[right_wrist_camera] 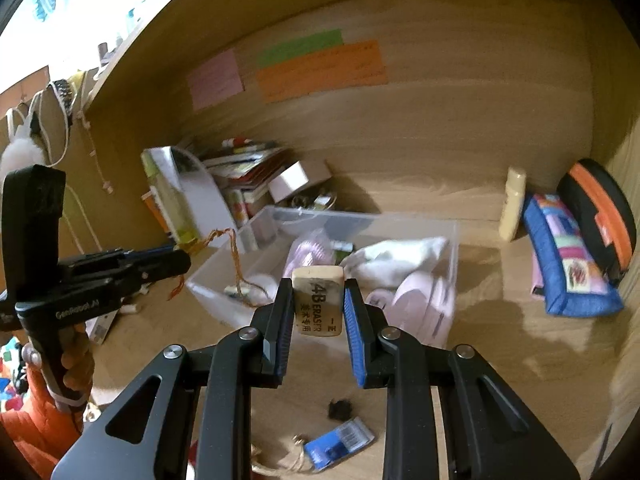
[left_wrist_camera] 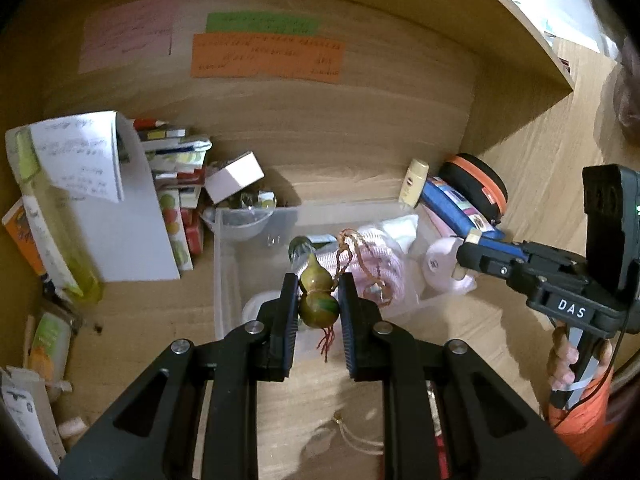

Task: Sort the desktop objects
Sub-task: 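Lower the gourd into the bin with left gripper while right drops the eraser in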

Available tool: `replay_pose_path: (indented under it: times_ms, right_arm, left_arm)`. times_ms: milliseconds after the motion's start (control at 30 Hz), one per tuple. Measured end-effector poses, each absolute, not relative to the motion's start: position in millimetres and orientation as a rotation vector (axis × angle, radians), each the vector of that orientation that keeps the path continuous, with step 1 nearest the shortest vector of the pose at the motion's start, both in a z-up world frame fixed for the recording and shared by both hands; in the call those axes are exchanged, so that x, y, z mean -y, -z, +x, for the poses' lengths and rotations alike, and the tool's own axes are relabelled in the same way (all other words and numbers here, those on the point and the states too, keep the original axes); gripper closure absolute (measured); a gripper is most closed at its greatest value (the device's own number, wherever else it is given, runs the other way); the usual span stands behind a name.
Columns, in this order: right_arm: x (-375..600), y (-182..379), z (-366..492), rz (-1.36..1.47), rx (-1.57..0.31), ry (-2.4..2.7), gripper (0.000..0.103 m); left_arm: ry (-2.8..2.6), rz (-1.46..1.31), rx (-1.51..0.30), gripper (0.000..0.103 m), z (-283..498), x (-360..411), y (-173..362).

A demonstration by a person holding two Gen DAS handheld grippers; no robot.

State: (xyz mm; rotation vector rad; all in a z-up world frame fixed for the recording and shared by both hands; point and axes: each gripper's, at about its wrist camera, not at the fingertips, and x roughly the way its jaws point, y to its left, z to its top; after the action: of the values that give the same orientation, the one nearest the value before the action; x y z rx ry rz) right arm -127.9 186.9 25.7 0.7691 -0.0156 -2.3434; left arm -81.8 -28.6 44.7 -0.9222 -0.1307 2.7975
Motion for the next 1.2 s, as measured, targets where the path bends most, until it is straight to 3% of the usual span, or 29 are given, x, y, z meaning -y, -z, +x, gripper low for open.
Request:
replay_pose_path:
  times_ms: [367, 933, 1067, 1200]
  right_arm:
    - [-178.6, -12.3, -166.6, 0.813, 0.102, 2.408, 0.081]
    - [-161.0, -2.2, -163.5, 0.786, -0.097, 2.516, 0.081]
    - [-158.7, -2.6, -159.8, 0.771, -0.113, 2.513, 0.066]
    - [-157.6, -5.7, -155.3, 0.74, -0.12, 2.513, 0.061]
  left_arm:
    - [-2.83, -1.003, 0.187, 0.084, -130.6, 37.3, -21.9]
    - [-2.761, -1.127, 0.157, 0.084, -147.4, 33.0, 16.2]
    - [-2.776, -1.127, 0.142, 0.084, -147.1, 31.8, 15.9]
    - [-2.788, -1.129, 0.134, 0.083, -147.0, 31.1, 14.9]
